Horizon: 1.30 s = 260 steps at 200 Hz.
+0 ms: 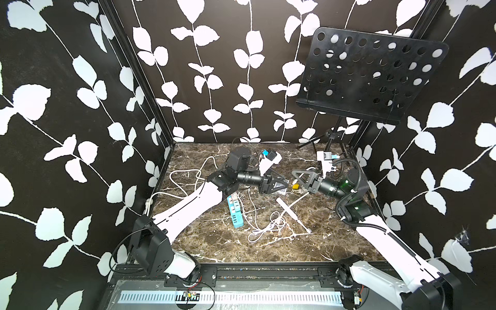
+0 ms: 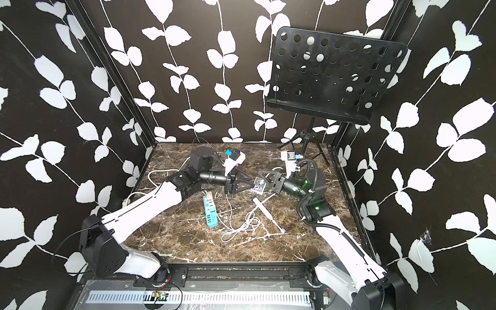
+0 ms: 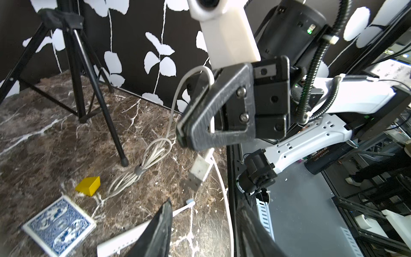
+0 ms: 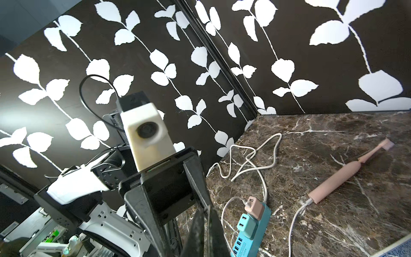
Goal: Charge the electric toothbrush
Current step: Pick up the charging cable from the center of the board.
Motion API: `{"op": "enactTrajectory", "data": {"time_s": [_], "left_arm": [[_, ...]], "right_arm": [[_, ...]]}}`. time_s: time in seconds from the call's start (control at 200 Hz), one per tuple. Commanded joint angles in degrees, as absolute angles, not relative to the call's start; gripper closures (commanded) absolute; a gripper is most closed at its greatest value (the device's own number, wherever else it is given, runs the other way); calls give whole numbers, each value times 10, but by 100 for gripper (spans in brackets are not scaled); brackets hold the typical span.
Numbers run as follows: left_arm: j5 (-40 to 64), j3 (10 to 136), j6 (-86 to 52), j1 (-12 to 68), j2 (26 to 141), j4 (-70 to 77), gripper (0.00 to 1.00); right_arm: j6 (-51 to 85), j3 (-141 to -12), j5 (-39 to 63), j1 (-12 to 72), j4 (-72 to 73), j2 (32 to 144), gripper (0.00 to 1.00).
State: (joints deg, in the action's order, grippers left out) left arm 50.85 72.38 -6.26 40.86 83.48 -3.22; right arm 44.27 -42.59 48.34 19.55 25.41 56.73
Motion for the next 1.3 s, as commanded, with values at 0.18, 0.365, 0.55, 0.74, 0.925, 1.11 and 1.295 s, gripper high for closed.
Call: {"op": "enactTrajectory", "data": {"time_s": [0.18, 0.365, 0.55, 0.74, 0.925, 1.11, 1.295], "left_arm": [[537, 773, -58, 429, 884, 25, 55], [563, 780, -40, 436, 896, 39, 58], [570, 770, -44, 437, 896, 61, 60], [581, 766, -21, 437, 895, 42, 58], [568, 777, -4, 437, 898, 16, 68], [578, 787, -16, 438, 912, 27, 66], [584, 793, -20, 438, 918, 31, 69]], "right_arm": [[455, -439, 529, 193, 361, 566, 100], [446, -442, 520, 193, 345, 565, 100], [436, -436, 507, 192, 334, 559, 100], [412, -449, 484, 192, 301, 557, 100], [428, -449, 495, 192, 326, 565, 100], [436, -440, 492, 192, 347, 570, 100], [421, -442, 483, 193, 331, 568, 100]]}}
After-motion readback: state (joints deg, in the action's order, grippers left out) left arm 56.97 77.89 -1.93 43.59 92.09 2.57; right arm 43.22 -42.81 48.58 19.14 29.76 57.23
